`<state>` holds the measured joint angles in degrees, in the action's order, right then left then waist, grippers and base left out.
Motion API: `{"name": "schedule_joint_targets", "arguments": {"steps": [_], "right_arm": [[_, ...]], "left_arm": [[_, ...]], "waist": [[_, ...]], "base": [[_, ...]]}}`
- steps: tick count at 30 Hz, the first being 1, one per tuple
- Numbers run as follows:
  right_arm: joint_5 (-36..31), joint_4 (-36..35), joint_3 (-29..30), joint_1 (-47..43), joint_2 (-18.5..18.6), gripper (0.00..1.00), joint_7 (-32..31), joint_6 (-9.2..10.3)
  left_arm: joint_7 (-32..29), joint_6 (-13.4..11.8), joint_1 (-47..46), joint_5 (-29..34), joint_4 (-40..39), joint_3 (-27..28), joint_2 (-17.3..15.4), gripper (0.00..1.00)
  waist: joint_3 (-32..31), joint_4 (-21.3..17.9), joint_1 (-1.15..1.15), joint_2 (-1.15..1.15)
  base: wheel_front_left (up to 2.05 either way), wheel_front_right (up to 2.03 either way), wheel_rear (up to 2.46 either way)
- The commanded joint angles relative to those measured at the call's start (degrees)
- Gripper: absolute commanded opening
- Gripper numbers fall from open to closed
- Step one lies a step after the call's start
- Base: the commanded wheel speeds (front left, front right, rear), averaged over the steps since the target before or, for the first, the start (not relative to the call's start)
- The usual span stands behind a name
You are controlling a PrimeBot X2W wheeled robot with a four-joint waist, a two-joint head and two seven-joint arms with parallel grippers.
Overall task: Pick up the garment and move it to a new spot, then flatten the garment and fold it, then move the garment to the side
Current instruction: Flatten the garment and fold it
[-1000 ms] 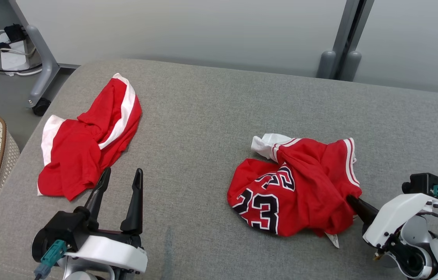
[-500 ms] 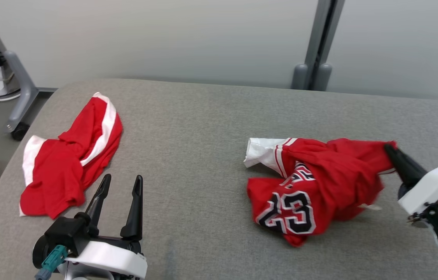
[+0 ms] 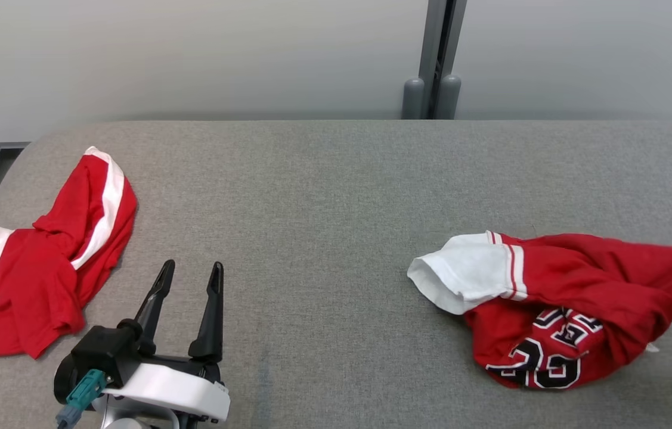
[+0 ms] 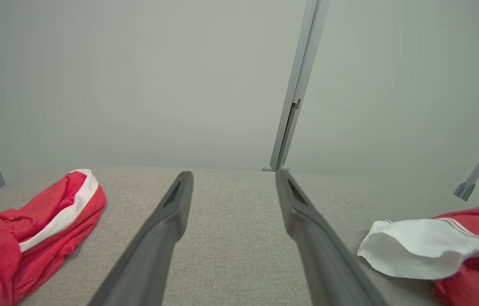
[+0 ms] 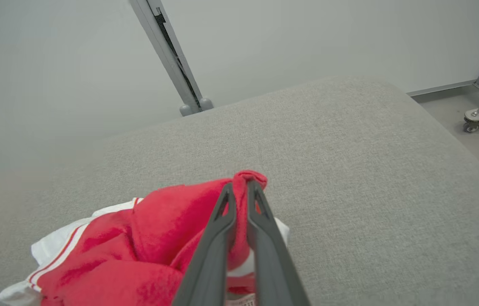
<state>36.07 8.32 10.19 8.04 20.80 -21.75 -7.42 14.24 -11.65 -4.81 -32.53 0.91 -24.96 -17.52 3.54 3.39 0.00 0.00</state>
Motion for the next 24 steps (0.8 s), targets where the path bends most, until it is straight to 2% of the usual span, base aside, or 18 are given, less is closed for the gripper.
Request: {"name": "schedule_joint_targets", "arguments": {"steps": [1, 3, 4, 5, 6, 13, 24], "right_arm": [[-0.82, 0.62, 0.63, -0.65, -0.3, 0.0, 0.49, -0.13], [-2.22, 1.83, 1.21, -1.34, -1.03, 0.0, 1.38, -0.13], [-2.74, 2.6, 1.32, -1.39, -1.36, 0.05, 1.95, -0.13], [-3.34, 3.36, 1.52, -1.31, -1.73, 0.42, 2.7, -0.13], [-4.03, 4.42, 1.76, -1.11, -2.21, 1.0, 3.32, -0.13], [-9.3, 5.16, 3.96, 1.01, -5.2, 1.0, 10.91, -0.13], [-12.66, -7.48, -1.11, -3.33, -11.5, 1.0, 21.61, -0.13]], "left_arm": [[0.35, 0.18, -0.83, -0.42, 0.22, 0.12, -0.19, 1.0], [0.29, 0.42, -1.14, -0.47, 0.49, 0.08, -0.16, 1.0], [0.31, 0.45, -1.35, -0.44, 0.59, 0.07, -0.18, 1.0], [0.32, 0.52, -1.54, -0.43, 0.66, 0.06, -0.17, 1.0], [0.33, 0.57, -1.66, -0.46, 0.78, 0.03, -0.16, 1.0], [0.34, 0.87, -1.87, -0.57, 1.59, -0.4, -0.14, 1.0], [0.12, 0.27, -0.52, -0.99, 1.7, -0.51, -0.47, 1.0]], "waist": [[0.44, -0.3, 0.0, 0.0], [0.72, -0.44, 0.0, 0.0], [0.8, -0.48, 0.0, 0.0], [0.89, -0.52, 0.0, 0.0], [0.95, -0.55, 0.0, 0.0], [0.35, -0.34, 0.0, 0.0], [-3.25, -0.68, 0.0, 0.0]], "base": [[0.0, 0.0, 0.0], [0.0, 0.0, 0.0], [0.0, 0.0, 0.0], [0.0, 0.0, 0.0], [0.0, 0.0, 0.0], [0.0, 0.0, 0.0], [0.0, 0.0, 0.0]]}}
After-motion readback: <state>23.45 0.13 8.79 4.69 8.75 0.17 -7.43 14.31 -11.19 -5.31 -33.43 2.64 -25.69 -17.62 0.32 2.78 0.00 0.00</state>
